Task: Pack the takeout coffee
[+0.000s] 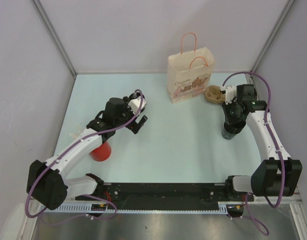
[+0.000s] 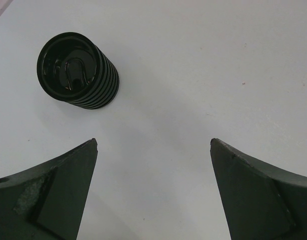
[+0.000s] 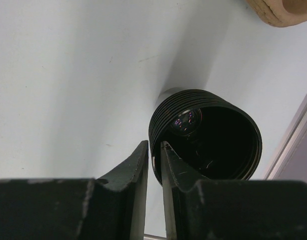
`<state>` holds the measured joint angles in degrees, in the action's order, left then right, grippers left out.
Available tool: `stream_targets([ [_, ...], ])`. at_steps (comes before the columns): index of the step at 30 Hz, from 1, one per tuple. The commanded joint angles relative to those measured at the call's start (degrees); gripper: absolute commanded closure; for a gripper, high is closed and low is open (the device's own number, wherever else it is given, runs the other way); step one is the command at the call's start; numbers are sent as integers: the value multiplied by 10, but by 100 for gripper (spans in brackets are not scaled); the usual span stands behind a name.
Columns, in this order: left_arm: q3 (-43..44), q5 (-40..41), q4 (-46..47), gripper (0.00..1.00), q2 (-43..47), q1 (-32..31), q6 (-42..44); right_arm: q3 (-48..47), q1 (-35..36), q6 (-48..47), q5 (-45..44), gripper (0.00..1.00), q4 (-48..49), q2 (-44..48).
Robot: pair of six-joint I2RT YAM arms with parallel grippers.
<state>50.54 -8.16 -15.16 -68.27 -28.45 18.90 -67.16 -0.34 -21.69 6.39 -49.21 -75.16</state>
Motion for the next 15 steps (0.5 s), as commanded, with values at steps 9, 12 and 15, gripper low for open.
stream_targets([
  [9,-4,-7,25,1,0,3,-11,0,2,-5,-14,85,3,5],
  [12,-4,-9,25,1,0,3,-11,1,2,-4,-19,86,4,4],
  [15,-5,-9,26,1,-1,3,-11,2,2,-4,-23,88,6,4],
])
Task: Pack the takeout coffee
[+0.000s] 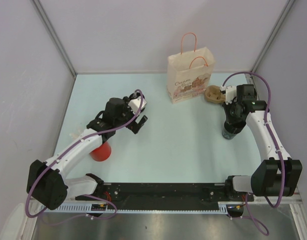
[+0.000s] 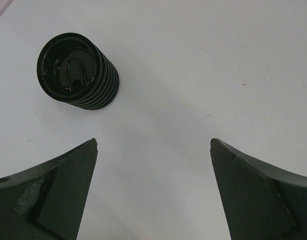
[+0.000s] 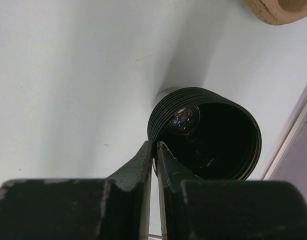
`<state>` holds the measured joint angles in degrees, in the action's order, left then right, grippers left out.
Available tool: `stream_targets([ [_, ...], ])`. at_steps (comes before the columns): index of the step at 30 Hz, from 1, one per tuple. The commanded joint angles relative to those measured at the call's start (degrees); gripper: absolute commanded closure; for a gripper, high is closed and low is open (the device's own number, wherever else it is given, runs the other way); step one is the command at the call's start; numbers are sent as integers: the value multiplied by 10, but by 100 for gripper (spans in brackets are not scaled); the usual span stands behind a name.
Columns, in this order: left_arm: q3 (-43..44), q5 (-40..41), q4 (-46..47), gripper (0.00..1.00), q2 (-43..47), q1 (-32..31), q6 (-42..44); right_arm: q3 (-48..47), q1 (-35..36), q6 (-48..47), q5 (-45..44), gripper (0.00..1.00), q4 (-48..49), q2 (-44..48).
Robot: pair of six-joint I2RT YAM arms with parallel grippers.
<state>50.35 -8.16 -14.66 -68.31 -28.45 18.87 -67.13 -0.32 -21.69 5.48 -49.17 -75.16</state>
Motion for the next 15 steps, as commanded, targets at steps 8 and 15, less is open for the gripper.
stream_targets([
  [8,-2,-11,21,1,-5,3,-11,1,1,-3,-15,92,10,10],
  [15,-2,-10,21,0,-7,3,-11,1,1,-5,-17,98,15,20],
])
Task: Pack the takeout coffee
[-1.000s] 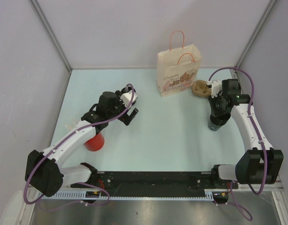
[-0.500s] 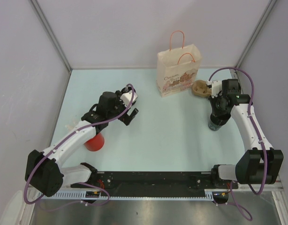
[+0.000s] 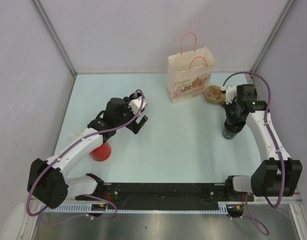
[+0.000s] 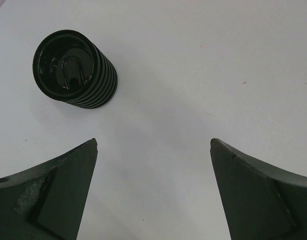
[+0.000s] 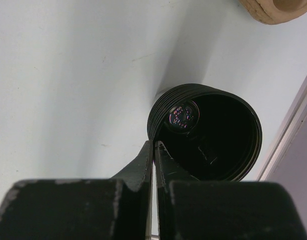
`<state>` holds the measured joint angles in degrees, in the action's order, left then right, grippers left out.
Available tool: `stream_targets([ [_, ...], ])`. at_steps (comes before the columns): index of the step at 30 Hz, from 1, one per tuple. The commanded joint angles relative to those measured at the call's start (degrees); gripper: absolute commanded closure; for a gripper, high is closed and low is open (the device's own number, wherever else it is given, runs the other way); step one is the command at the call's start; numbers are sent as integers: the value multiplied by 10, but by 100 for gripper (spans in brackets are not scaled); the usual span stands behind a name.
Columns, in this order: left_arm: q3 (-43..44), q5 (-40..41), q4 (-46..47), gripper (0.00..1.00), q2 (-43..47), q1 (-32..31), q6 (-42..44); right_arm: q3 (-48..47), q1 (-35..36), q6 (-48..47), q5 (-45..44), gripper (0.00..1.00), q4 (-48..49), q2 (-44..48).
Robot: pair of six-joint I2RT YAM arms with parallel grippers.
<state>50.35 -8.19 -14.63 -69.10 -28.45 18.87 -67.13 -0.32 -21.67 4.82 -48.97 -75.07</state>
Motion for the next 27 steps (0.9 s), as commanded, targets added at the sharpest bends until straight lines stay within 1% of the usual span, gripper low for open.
stream_targets([
  [1,-1,-10,22,1,1,3,-12,1,1,-4,-12,100,14,20],
  [12,-2,-10,21,1,2,3,-11,2,1,-8,-17,100,24,34],
  [13,-2,-10,22,0,1,3,-11,4,16,-9,-19,100,24,36],
  [15,-2,-10,22,1,-1,3,-11,6,21,-12,-21,100,27,38],
  [27,-2,-10,22,1,-5,3,-9,10,30,-11,-48,100,43,48],
])
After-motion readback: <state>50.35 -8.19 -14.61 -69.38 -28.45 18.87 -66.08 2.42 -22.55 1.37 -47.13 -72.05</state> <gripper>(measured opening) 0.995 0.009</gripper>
